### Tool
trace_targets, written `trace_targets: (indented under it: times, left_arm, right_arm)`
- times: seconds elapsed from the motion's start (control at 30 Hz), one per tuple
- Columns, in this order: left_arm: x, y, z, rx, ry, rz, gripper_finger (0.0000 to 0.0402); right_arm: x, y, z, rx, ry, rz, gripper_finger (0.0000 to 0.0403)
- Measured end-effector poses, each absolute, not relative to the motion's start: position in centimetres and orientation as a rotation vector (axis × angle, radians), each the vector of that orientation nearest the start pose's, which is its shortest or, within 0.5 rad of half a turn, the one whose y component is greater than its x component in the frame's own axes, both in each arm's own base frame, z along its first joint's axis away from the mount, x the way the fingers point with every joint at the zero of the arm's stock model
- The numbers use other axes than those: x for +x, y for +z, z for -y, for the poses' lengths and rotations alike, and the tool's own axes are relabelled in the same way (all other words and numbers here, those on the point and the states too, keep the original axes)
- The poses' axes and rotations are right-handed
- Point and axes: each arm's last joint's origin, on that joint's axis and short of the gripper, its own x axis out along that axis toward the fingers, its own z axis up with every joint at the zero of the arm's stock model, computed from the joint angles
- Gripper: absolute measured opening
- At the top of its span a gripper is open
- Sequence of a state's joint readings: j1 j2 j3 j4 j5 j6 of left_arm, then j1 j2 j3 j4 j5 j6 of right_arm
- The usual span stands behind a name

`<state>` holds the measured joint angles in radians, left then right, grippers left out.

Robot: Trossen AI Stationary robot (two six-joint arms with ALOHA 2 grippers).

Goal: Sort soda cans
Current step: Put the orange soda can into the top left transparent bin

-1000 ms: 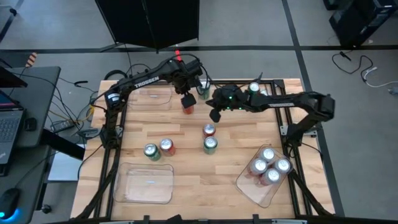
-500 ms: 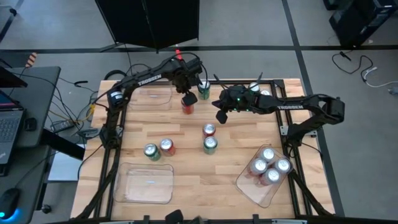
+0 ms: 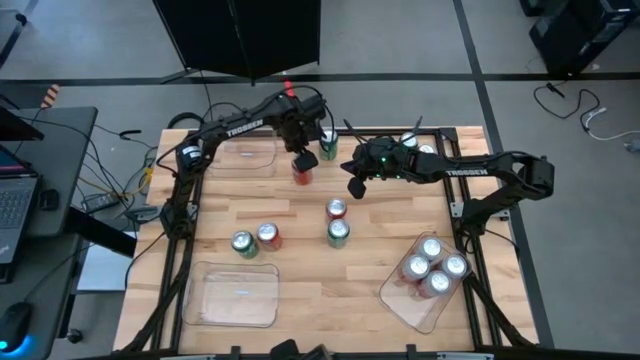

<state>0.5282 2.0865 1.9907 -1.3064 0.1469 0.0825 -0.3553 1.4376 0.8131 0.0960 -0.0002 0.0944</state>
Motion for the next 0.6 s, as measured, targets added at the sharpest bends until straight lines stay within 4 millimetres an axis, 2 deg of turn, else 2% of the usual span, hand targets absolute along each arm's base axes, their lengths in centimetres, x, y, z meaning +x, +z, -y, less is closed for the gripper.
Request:
trace_targets:
  times: [0.37,0.6]
  left_arm:
    - [36.8,26.1,-21.0,-0.396,0.246,-1.357,0.0287]
    - [36.9,25.9,-21.0,-0.390,0.245,-1.357,0.0287]
  right_arm:
    - [28.4,22.3,10.5,0.194,-0.353,-0.488,0.0002]
    - [28.5,22.4,10.5,0.192,-0.353,-0.477,0.0003]
